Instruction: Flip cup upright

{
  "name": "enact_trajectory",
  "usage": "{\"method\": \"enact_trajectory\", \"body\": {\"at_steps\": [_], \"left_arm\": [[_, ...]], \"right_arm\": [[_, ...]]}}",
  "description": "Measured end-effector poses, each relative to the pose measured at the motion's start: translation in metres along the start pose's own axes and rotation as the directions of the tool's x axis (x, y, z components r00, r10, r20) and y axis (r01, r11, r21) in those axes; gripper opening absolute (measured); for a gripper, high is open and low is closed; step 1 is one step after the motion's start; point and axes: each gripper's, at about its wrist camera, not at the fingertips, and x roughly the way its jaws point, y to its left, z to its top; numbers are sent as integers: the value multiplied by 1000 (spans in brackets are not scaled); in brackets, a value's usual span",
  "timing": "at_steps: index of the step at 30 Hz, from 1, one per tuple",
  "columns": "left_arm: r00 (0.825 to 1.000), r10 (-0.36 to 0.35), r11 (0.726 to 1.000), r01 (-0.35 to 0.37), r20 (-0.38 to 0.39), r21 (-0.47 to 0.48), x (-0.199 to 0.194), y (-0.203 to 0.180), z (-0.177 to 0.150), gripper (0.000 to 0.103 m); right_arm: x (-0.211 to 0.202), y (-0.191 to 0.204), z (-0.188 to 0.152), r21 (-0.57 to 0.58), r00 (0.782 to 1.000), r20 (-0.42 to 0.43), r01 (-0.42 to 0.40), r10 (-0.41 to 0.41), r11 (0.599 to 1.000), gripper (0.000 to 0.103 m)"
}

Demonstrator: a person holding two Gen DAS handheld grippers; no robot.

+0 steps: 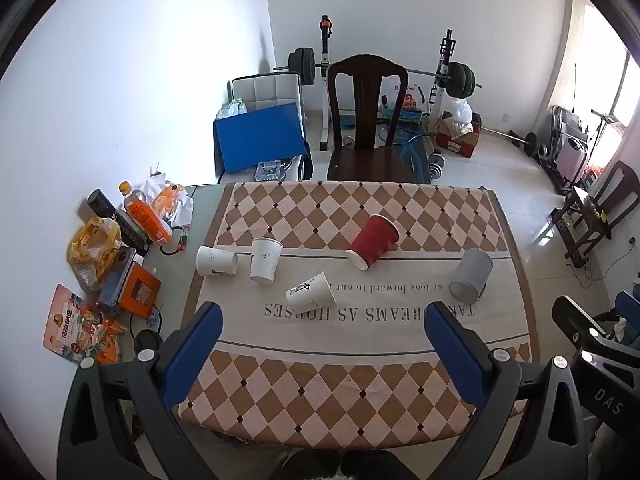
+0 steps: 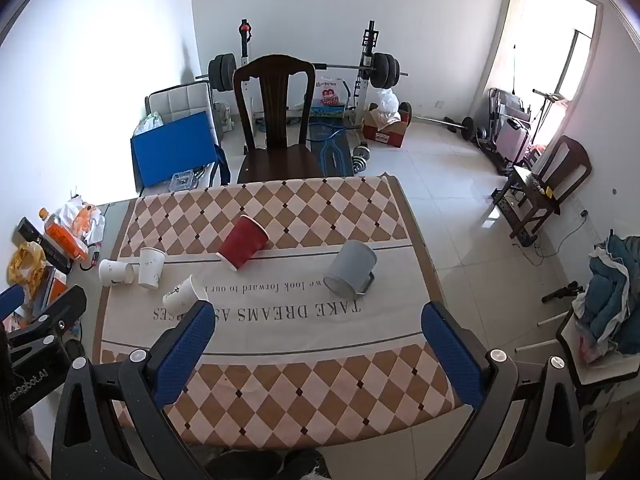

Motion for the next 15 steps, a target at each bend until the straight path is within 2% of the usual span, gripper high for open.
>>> {"method": "enact_trajectory", "body": {"at_steps": [10,11,15], "left_arm": [[1000,1,1000,-1,-14,-3,-1,2,-4,103],[1000,8,1000,-8,-17,1,2,2,-15,103],[1000,7,1000,-7,-20,-2,2,5,-19,103]], "right_arm": [[4,0,1,6,1000,-2,-13,13,1000,103],[3,0,0,7,1000,-2,-14,14,1000,103],[3,1,0,5,1000,-6,-12,12,1000,103]]}}
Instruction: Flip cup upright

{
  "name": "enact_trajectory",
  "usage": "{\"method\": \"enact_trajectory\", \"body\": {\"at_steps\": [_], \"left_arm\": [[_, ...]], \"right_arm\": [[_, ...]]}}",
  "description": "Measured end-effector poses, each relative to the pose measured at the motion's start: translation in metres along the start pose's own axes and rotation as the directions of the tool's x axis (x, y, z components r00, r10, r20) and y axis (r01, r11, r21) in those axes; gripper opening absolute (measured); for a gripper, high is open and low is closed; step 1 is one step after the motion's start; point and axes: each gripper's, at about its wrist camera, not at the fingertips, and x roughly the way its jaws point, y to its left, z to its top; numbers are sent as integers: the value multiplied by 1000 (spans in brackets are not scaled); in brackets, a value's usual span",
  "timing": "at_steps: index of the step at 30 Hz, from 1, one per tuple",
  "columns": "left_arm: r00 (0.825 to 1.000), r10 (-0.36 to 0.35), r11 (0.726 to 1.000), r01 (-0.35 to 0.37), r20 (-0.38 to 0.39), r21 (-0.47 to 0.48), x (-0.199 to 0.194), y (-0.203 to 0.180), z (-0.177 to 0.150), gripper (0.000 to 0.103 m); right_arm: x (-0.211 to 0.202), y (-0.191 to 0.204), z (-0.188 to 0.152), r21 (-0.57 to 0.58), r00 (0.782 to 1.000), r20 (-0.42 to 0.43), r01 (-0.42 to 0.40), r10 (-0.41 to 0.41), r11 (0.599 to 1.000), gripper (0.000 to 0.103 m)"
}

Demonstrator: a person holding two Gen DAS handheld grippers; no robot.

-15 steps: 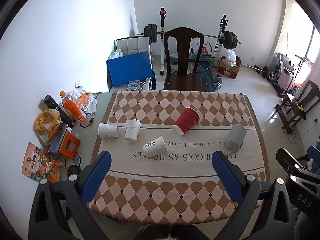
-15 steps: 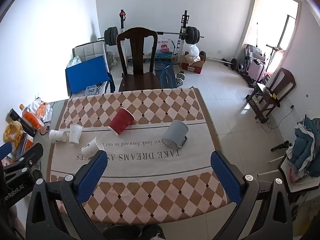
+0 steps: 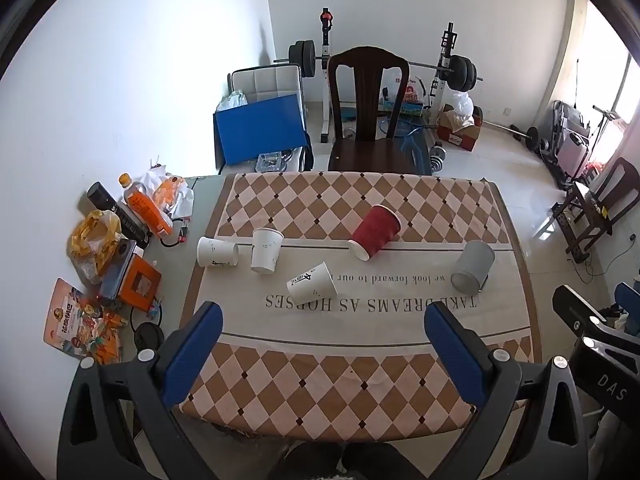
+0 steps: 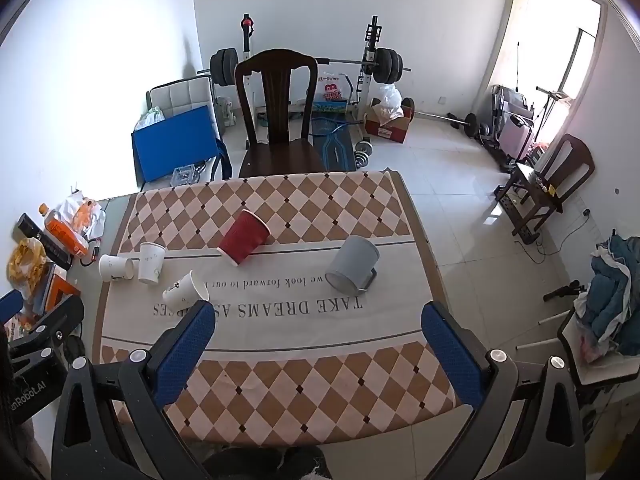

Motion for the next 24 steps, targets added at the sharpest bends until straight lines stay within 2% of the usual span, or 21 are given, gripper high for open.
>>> {"method": "enact_trajectory", "body": {"at_steps": [24], "left_arm": [[1000,-1,1000,1,-7,4,1,-3,6,103]], "right_arm": [[-3,2,0,-3,1000,-3,6,-6,1000,103]]}}
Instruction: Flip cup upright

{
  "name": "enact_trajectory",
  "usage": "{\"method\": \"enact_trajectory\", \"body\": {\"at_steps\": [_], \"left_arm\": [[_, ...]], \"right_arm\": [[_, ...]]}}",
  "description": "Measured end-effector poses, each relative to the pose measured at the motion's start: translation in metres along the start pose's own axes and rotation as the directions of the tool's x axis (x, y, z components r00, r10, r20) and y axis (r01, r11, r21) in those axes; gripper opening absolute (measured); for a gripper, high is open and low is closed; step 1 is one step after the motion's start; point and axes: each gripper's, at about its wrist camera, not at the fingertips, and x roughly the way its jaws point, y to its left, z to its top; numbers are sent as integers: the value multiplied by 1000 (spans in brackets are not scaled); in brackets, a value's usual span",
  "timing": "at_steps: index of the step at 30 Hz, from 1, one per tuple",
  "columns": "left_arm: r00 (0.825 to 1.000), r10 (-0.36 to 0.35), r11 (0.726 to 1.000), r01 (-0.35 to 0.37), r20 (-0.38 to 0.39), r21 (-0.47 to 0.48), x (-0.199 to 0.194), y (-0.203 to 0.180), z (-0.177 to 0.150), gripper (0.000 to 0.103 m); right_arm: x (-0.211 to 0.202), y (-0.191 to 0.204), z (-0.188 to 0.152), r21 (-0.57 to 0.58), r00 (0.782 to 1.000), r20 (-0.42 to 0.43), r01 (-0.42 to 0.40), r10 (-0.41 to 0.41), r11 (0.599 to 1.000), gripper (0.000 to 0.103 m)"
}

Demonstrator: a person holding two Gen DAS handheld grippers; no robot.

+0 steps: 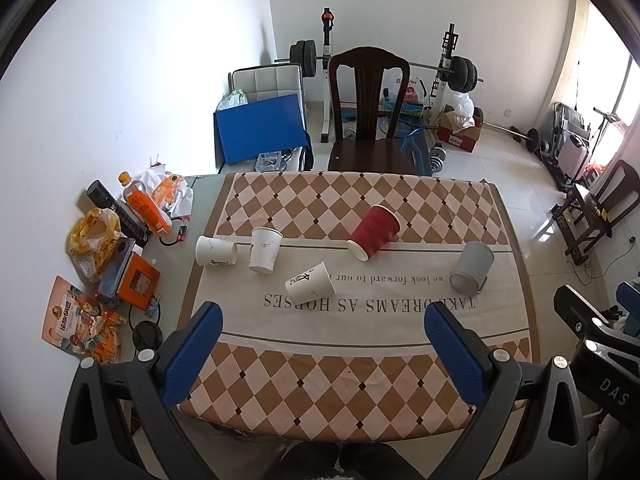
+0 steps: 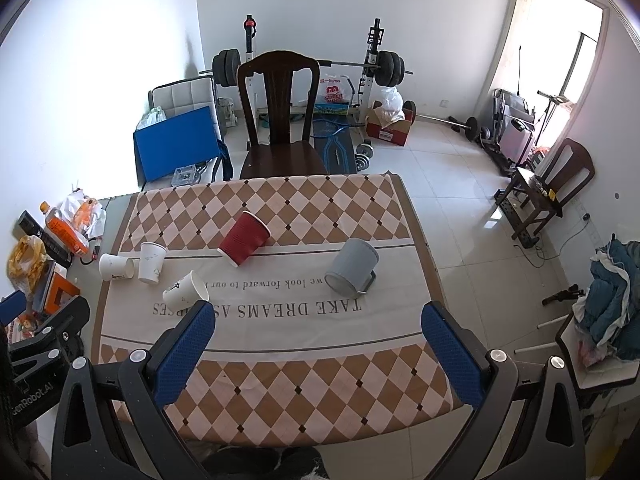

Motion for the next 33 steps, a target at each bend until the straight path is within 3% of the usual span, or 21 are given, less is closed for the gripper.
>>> {"method": "enact_trajectory", "body": {"at_steps": [33], "left_arm": [[1000,0,1000,0,-2,-4,1,-2,-1,103]], "right_arm": [[-4,0,5,-5,1000,1,6,-6,1000,103]]}}
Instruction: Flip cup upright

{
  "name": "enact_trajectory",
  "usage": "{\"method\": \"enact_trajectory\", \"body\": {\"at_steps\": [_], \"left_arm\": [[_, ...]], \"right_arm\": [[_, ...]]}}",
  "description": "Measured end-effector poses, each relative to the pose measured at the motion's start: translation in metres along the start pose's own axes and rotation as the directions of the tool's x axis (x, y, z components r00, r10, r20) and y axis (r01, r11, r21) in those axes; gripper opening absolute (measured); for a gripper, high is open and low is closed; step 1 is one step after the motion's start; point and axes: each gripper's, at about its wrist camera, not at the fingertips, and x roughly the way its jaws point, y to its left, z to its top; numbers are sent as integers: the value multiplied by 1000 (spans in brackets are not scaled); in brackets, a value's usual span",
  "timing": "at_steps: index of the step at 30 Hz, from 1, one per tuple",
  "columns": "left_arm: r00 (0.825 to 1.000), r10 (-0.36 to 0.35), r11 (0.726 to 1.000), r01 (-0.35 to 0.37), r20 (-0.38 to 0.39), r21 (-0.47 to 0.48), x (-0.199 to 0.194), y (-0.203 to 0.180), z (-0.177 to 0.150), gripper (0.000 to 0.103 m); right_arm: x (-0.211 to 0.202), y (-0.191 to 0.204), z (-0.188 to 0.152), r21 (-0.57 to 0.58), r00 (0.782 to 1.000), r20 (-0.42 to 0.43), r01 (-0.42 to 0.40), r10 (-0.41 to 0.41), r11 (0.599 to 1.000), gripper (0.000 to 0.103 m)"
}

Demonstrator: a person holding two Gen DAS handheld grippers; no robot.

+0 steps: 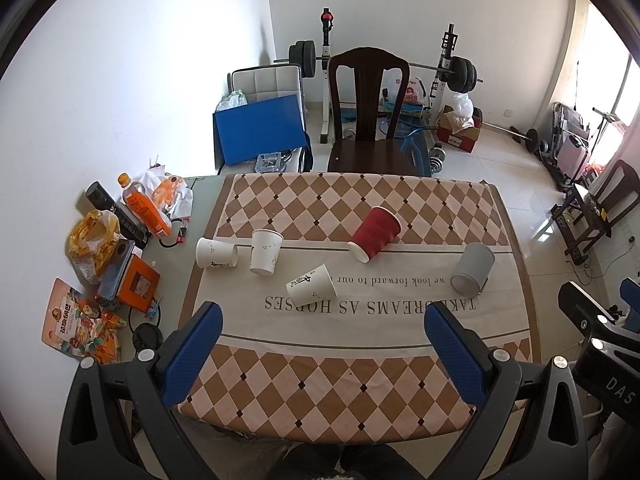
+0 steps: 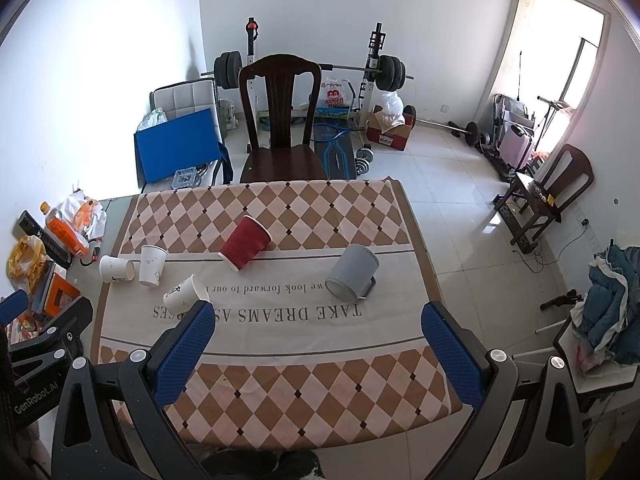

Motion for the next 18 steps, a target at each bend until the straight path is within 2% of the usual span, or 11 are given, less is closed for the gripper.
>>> {"method": "enact_trajectory", "body": {"at_steps": [18], "left_arm": [[1000,-2,1000,2,0,0,0,0,1,103]], "right_arm": [[-5,2,-1,-3,1000,3,0,0,1000,103]]}}
